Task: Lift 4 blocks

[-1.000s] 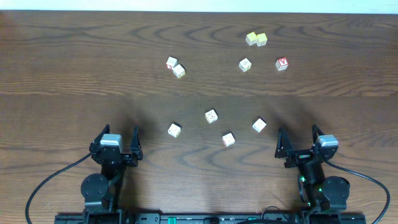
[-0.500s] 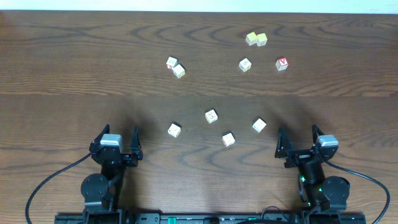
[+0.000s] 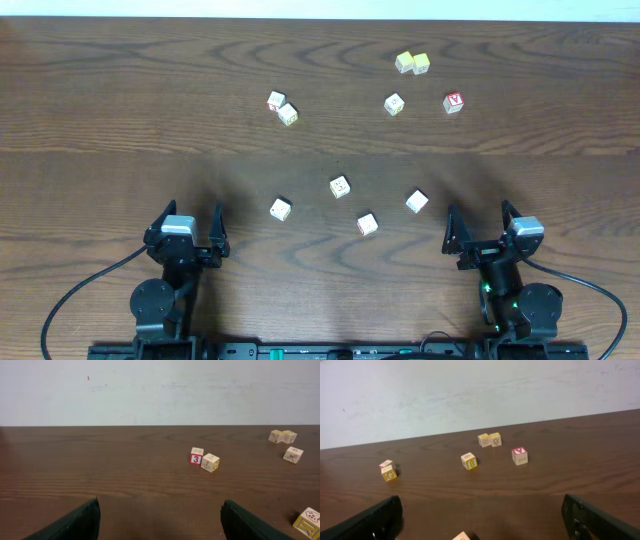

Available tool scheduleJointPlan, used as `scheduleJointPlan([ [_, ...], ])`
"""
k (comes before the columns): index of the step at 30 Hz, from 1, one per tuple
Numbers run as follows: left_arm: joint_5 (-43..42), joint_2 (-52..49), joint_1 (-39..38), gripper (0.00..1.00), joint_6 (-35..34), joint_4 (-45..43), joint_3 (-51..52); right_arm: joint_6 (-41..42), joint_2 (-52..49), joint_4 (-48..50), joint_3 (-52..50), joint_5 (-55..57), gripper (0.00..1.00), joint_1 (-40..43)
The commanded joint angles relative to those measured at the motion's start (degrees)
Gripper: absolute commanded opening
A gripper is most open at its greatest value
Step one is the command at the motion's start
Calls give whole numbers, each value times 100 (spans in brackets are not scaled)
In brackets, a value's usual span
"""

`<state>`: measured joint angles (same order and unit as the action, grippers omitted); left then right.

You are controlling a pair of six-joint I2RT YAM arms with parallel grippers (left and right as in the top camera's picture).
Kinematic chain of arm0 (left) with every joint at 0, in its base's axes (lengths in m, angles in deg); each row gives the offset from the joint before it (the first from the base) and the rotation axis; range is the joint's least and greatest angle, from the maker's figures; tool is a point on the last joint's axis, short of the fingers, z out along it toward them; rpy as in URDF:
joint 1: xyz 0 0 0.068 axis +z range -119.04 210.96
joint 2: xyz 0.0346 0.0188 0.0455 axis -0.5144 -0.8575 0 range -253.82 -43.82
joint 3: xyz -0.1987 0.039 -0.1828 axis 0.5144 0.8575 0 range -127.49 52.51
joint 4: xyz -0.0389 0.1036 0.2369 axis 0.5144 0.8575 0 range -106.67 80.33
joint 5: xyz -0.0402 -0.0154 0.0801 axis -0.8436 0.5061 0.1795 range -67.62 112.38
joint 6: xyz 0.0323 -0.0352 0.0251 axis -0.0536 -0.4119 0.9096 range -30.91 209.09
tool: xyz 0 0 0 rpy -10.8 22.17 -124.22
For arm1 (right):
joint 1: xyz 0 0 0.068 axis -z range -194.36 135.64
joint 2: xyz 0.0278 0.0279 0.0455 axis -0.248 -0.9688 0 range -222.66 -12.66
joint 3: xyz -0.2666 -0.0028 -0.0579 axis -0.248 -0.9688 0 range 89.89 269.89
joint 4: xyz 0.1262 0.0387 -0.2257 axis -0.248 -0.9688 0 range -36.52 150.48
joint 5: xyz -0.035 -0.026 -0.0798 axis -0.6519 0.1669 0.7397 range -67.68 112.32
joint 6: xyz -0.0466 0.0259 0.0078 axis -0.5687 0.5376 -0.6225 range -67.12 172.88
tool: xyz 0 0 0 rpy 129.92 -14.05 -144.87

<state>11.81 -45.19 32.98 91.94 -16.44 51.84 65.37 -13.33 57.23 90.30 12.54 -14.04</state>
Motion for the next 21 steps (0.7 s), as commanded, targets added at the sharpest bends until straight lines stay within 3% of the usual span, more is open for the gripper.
scheduleJointPlan([
  [1,-188,-9,-24,77,-11,273,44,-81,28,-28,-9,28,99,55],
  [6,-188,-9,-24,77,-11,273,44,-166,28,-31,-9,103,99,57],
  [9,-188,-9,-24,77,-11,273,44,-796,28,-44,-9,374,99,57],
  [16,-188,-9,-24,77,-11,273,44,-782,28,-9,-9,374,99,55],
  [17,-188,-9,-24,77,-9,273,44,-551,28,238,-9,192,99,55],
  [21,-188,-9,-24,77,-11,273,44,2116,28,634,-9,-2343,99,52],
])
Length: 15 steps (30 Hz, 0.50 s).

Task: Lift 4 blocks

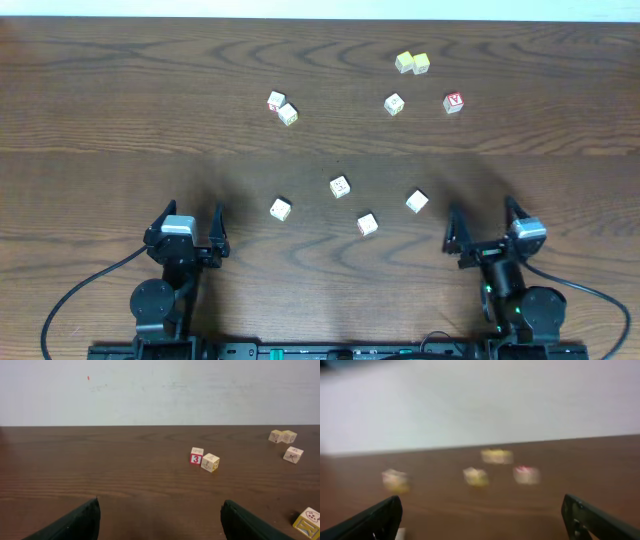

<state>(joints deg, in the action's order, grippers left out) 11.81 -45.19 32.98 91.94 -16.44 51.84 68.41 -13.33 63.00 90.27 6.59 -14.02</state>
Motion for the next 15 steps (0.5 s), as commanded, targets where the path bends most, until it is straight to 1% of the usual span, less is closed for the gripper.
scheduleJointPlan([
  [1,-188,-9,-24,77,-11,273,44,2413,28,79,-7,-2127,99,46],
  [3,-188,-9,-24,77,-9,273,44,3324,28,173,-7,-2138,99,46],
  [5,-188,-9,-24,77,-11,273,44,3956,28,723,-7,-2015,99,48],
  [6,-188,-9,-24,77,-11,273,44,4037,28,1506,-7,-2033,99,48],
  [7,-188,-9,-24,77,-11,273,44,4019,28,1987,-4,-2033,99,48],
  [8,-188,-9,-24,77,-11,273,44,3956,28,2872,44,-1851,99,48],
  [10,-188,-9,-24,77,-9,273,44,3812,26,3097,341,-1390,99,48],
  [11,-188,-9,-24,77,-11,273,44,3560,2,2900,584,-1335,99,48],
  [12,-188,-9,-24,77,-11,273,44,2841,-131,1991,1268,-1325,99,48],
  [13,-188,-9,-24,77,-11,273,44,2546,-216,1532,1561,-1322,99,48],
  [15,-188,-9,-24,77,-11,273,44,1473,-643,7,2553,-1294,99,48],
])
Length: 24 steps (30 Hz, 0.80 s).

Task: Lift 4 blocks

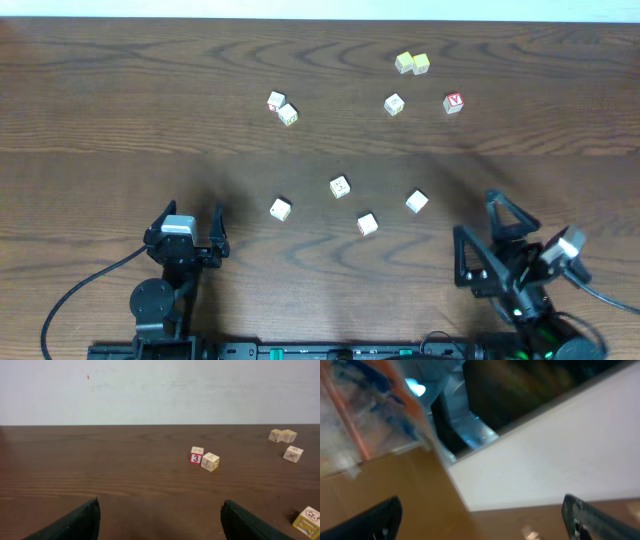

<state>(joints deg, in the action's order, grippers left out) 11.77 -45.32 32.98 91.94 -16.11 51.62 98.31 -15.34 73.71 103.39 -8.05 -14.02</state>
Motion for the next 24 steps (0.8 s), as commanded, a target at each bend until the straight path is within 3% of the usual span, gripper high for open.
scheduleJointPlan([
  [1,-184,4,-24,77,-9,240,66,-2022,-767,-1888,1792,221,99,48],
  [2,-184,4,-24,77,-11,240,66,-2645,-1353,-3134,2634,426,99,48],
  [5,-184,4,-24,77,-11,240,66,-3803,-2994,-5657,4468,743,99,46],
  [8,-184,4,-24,77,-9,240,66,-4531,-4861,-7713,6039,739,99,37],
  [13,-184,4,-24,77,-9,240,66,-4330,-6146,-8072,6585,94,99,37],
  [16,-184,4,-24,77,-11,240,66,-5226,-6872,-8268,6581,-907,94,-168],
  [19,-184,4,-24,77,-11,240,66,-5340,-7429,-8636,6502,116,88,-817],
  [24,-184,4,-24,77,-9,240,66,-4022,-8059,-8566,6135,2522,97,-2000],
])
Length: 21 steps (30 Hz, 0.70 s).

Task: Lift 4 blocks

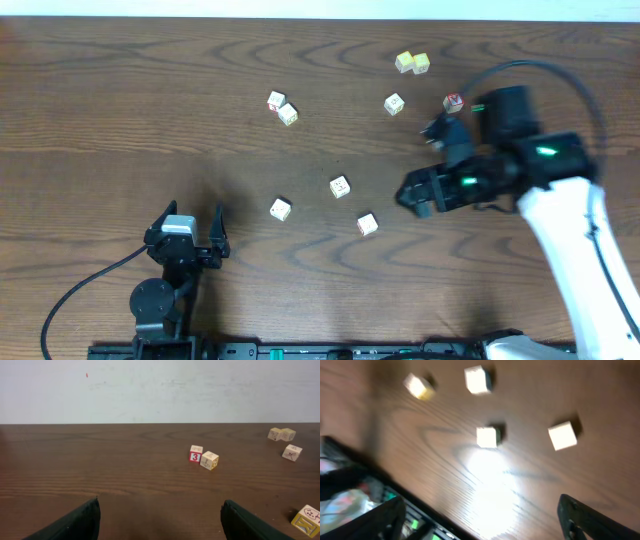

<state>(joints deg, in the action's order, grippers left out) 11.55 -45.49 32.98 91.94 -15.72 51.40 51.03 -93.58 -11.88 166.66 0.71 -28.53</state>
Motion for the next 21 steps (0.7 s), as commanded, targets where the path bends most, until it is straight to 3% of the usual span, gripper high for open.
scheduleJointPlan([
  [1,-162,22,-24,77,-11,201,87,1038,-341,-2,-269,2127,99,-752],
  [5,-162,22,-24,77,-11,201,87,1504,-573,492,-697,2647,99,-1182],
  [7,-162,22,-24,77,-9,201,87,966,-573,841,-955,2656,98,-1174],
  [8,-162,22,-24,77,-11,201,87,813,-573,901,-1001,2656,92,-1174],
  [12,-162,22,-24,77,-9,201,87,289,-573,1552,-1150,2251,95,-1174],
  [13,-162,22,-24,77,-11,201,87,-186,-573,1692,-1231,1947,89,-1174],
  [16,-162,22,-24,77,-11,201,87,-564,-573,2138,-1519,1908,87,-1152],
  [17,-162,22,-24,77,-11,201,87,-575,-573,2304,-1626,2022,87,-1128],
  [19,-162,22,-24,77,-9,201,87,-549,-573,2647,-1862,2302,99,-1045],
  [21,-162,22,-24,77,-11,201,87,-553,-573,3001,-2116,2326,99,-905],
])
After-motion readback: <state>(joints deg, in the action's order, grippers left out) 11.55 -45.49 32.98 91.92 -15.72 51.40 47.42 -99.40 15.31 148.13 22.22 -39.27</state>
